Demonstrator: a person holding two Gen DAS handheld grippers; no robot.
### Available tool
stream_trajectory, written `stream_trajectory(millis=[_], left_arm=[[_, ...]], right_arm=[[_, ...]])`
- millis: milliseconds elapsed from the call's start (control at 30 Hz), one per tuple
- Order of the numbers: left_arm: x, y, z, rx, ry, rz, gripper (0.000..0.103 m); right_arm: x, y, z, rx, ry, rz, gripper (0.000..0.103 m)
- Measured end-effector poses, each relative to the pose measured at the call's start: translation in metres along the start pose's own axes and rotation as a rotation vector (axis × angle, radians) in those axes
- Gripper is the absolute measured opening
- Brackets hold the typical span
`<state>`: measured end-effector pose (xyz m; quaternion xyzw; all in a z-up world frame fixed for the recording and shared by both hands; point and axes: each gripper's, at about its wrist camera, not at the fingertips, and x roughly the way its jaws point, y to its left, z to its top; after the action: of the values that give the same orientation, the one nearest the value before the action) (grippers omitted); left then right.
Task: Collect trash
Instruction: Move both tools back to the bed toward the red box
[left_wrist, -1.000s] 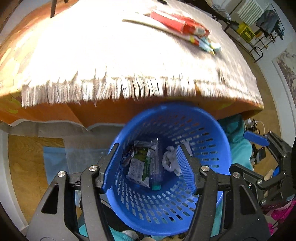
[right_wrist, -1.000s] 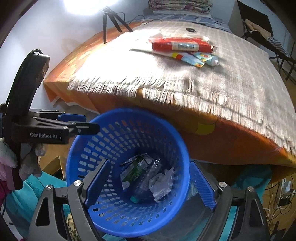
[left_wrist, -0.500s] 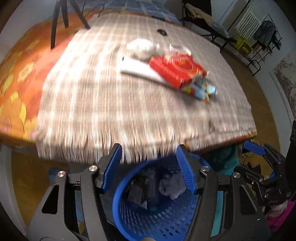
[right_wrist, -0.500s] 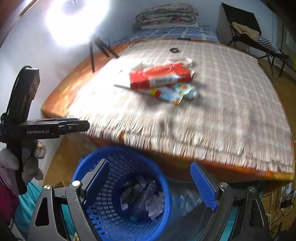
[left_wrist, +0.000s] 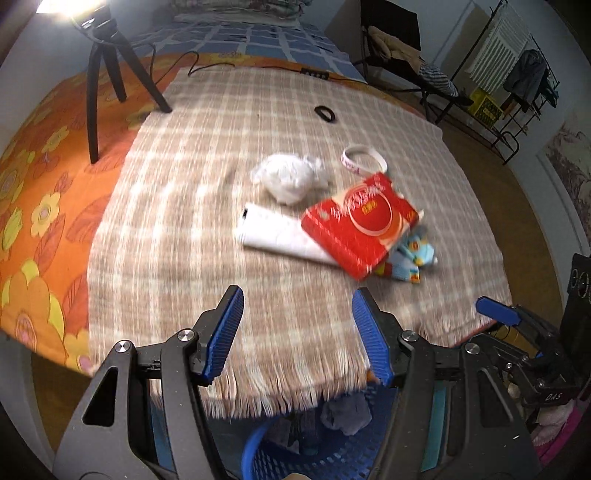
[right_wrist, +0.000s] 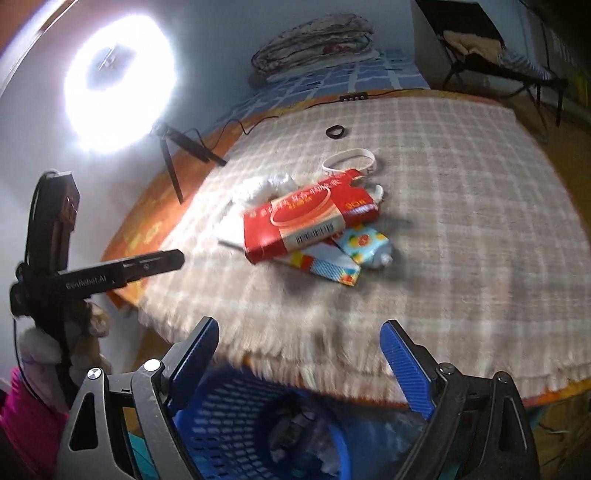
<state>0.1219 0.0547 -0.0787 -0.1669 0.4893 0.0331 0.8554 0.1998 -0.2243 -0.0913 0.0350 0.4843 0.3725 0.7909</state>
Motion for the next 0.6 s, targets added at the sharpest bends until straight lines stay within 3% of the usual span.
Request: stream_trajectory(millis=[600], left_arm=[[0.047,0.012,0.073,-0.015,-0.017,0.002,0.063]], right_arm=[[0.068,-0.034,0.057,0.255,0.059,0.156,0.067]])
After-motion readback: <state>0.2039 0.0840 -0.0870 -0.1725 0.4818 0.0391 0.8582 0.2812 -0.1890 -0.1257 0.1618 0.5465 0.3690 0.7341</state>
